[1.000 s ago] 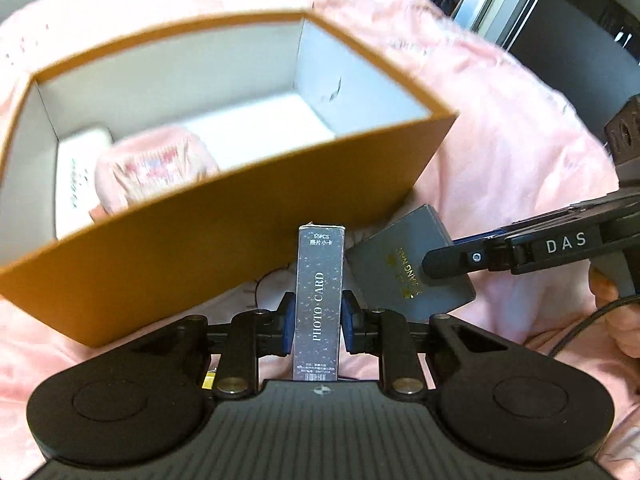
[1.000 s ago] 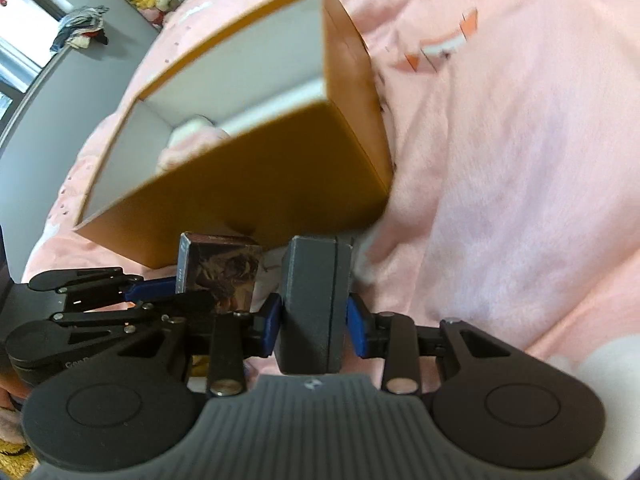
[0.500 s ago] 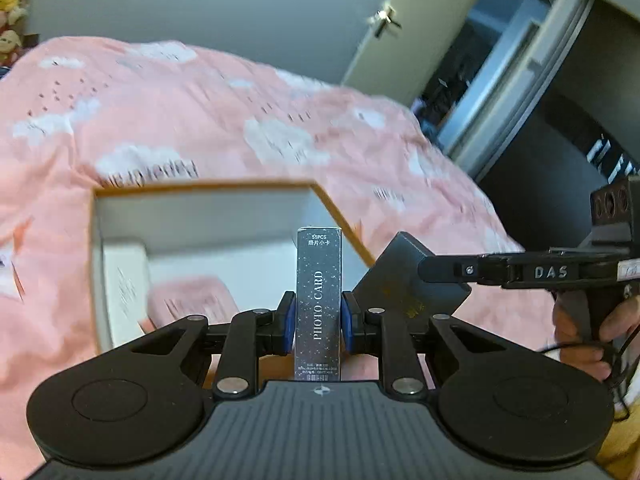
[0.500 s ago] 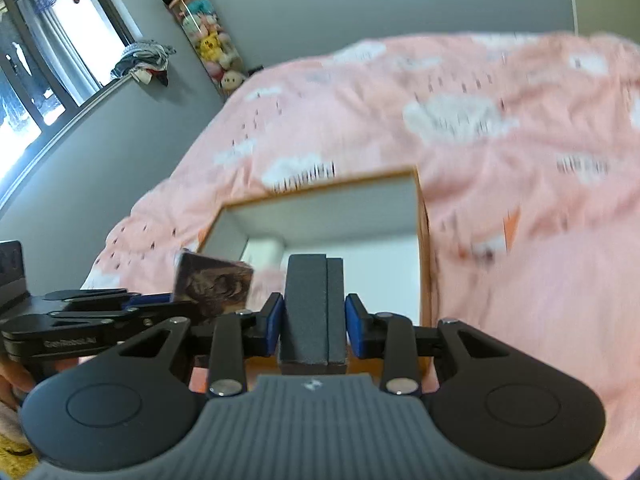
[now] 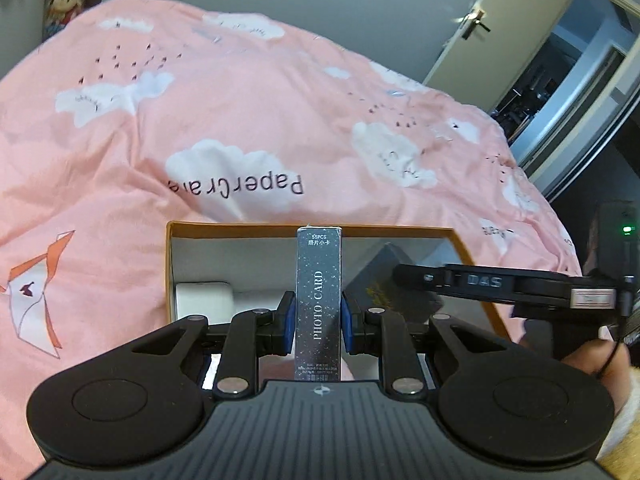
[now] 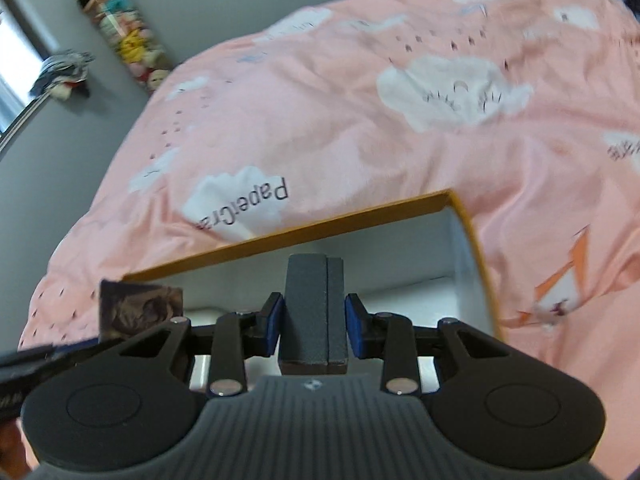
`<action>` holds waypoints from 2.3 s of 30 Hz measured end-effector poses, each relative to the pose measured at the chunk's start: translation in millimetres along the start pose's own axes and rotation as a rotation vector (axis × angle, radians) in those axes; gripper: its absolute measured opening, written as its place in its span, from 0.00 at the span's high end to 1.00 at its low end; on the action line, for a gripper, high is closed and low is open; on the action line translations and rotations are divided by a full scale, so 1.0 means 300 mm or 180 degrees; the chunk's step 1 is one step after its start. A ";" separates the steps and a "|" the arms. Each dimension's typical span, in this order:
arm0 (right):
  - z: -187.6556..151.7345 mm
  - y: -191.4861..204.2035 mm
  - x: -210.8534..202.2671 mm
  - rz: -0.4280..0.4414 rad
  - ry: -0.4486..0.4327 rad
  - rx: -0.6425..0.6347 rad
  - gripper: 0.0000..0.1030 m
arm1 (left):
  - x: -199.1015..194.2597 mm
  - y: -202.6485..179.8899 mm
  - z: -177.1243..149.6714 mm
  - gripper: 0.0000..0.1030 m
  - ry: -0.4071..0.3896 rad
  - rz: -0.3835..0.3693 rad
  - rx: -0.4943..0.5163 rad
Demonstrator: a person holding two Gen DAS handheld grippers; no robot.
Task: Organize objects
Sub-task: 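Carry the grey box and photo card pack up over the orange box, then lower the grey box into the orange box and open the right gripper, then lower the photo card pack into the orange box and open the left gripper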
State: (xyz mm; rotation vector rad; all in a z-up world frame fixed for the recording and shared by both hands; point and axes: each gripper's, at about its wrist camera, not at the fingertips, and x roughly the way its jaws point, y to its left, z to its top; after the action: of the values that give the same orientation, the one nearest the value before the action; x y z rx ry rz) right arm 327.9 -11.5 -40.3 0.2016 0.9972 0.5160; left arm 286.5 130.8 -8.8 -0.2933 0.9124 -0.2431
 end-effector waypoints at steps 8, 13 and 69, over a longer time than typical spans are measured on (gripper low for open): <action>0.004 -0.049 0.154 0.0383 0.0258 0.0391 0.66 | 0.073 0.056 0.018 0.76 0.0082 -0.0035 -0.0047; 0.012 -0.080 0.179 0.0386 0.0531 0.0410 0.65 | 0.102 0.066 0.010 0.76 0.0158 -0.0029 -0.0051; -0.011 -0.005 0.021 -0.0568 0.0454 -0.1642 0.85 | 0.374 -0.081 0.002 0.76 0.0619 -0.0369 -0.0504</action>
State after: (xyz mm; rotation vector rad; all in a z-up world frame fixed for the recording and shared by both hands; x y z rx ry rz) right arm 328.5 -9.9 -47.5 -0.3861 0.9767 0.6117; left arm 351.0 71.3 -82.6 -0.4762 1.1108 -0.3108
